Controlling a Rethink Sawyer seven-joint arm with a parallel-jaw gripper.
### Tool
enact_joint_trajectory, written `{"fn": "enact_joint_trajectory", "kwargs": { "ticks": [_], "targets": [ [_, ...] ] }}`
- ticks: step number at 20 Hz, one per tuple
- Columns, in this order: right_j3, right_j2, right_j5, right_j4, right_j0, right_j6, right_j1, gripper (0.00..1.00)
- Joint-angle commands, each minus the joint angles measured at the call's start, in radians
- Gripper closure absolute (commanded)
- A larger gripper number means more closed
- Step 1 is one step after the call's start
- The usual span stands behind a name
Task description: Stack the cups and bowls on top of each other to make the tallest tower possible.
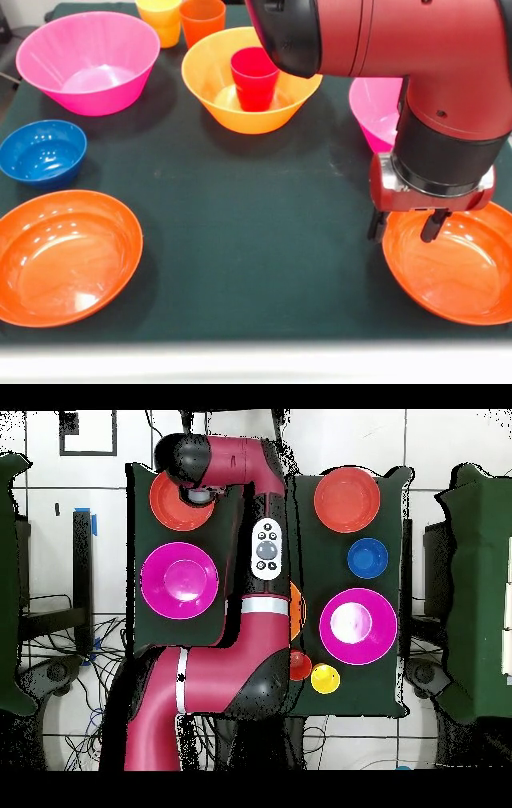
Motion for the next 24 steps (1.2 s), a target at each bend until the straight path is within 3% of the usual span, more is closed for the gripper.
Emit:
{"fn": "enact_joint_trajectory", "kwargs": {
  "ticks": [1,8,24],
  "targets": [
    [0.077,0.040,0.090,0.008,0.008,0.082,-0.009,0.00],
    [0.110,0.027,0.105,0.025,0.008,0.081,-0.022,0.00],
    [0.507,-0.054,0.119,0.033,0.004,0.038,-0.260,0.00]
  ]
}}
